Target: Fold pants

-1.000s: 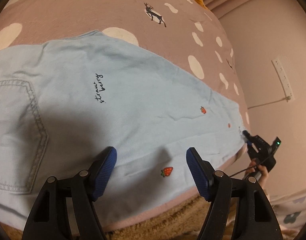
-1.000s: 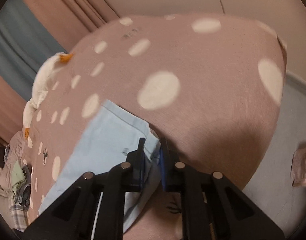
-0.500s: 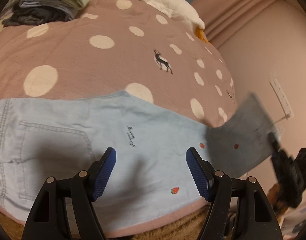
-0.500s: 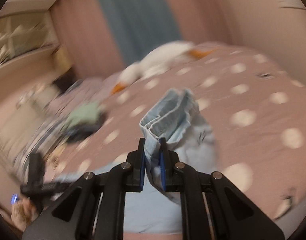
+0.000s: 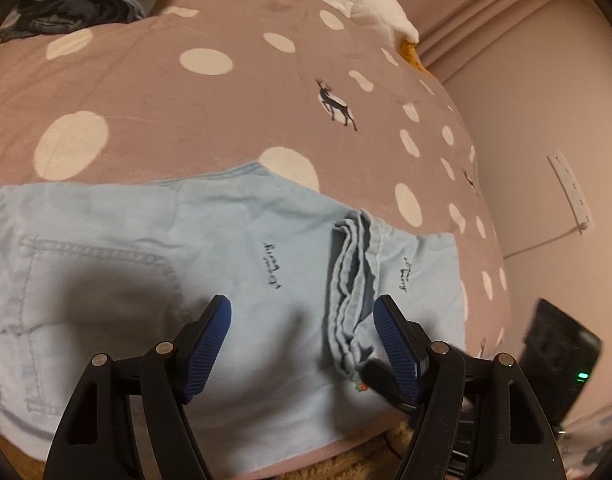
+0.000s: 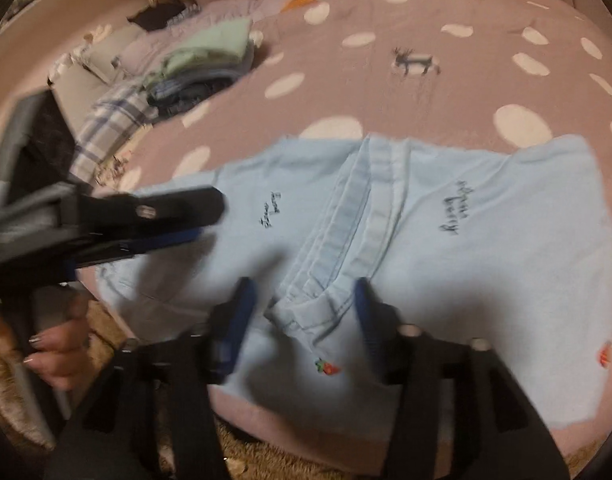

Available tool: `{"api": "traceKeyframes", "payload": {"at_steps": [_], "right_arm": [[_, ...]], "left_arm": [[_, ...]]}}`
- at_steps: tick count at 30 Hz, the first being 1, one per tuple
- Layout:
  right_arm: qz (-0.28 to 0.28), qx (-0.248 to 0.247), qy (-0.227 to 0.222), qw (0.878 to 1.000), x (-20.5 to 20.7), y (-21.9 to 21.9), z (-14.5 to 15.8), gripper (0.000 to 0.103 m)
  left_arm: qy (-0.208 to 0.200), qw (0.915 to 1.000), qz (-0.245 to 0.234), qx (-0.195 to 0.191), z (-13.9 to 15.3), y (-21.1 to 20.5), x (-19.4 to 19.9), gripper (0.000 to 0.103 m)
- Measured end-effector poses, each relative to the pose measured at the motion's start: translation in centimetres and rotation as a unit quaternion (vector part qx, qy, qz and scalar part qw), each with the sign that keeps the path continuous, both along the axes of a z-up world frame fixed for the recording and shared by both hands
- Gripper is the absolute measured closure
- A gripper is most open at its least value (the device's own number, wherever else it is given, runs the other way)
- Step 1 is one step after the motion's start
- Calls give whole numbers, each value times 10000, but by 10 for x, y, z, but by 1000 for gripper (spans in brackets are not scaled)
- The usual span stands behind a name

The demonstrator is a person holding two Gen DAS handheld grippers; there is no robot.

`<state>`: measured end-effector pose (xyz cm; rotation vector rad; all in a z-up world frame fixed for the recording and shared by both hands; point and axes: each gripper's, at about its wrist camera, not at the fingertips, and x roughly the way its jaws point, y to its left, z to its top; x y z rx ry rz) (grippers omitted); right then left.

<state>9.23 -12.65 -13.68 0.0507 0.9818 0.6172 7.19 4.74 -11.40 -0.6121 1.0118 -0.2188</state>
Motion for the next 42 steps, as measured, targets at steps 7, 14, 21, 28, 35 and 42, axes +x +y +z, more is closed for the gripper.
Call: {"api": "traceKeyframes", "payload": {"at_steps": [7,14,21,28,35,42], "right_arm": [[-1132,70,-486,9924,-14,-70,25,43],[-2100,-315,-475,9760,-11,-118,21,67],[-2290,-470,-534,9708,2,-130,32,85],[-1889,-612,-397,9793,54,-103,24,85],[-1922,-1040,-87,9758,65,-99,-17,87],[-1767,-1267,-191,9759,14,-104,-20,86]], "left_arm": [[16,9975,-581,-397,-15,-28,39,27],[406,9898,-1130,-762,-44,-67,58,101],[106,9972,-655,-357,-14,-37,21,101],[457,9972,-591,45,-39,-34,32,101],[476,9973,-445,-341,-48,-23,29,99],[549,9950,-370,-745,-53,-16,31,98]]}}
